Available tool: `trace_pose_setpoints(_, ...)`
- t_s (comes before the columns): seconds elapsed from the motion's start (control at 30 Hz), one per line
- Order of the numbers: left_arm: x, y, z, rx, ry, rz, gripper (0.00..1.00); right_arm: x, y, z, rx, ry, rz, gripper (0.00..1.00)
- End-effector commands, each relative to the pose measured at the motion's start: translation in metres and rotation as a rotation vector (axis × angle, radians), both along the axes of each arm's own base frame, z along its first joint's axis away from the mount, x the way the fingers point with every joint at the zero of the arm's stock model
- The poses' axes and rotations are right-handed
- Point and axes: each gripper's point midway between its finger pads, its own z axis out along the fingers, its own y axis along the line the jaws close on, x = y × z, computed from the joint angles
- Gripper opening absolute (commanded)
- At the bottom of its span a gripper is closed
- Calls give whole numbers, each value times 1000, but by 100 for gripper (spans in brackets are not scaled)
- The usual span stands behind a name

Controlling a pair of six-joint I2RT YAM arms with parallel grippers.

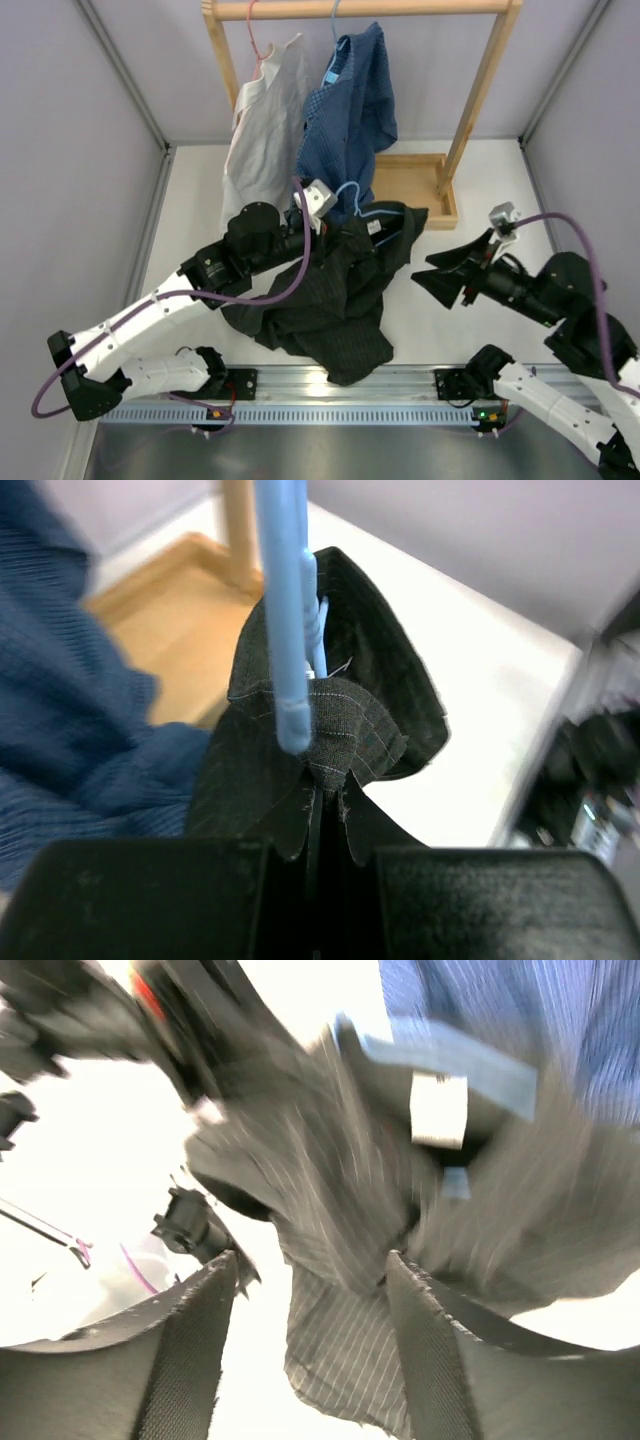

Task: Place the shirt on the hanger

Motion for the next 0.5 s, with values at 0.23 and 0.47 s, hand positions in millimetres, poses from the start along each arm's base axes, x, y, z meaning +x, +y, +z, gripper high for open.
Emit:
trace_pose_setpoints(0.23,-131,-34,23,-139,-149,-835,0,-20,35,66,-119,-221,340,64)
trace_pose_setpoints(0.47,-146,-34,19,-140,-121,-953,0,-30,74,85,5,-311,586,56)
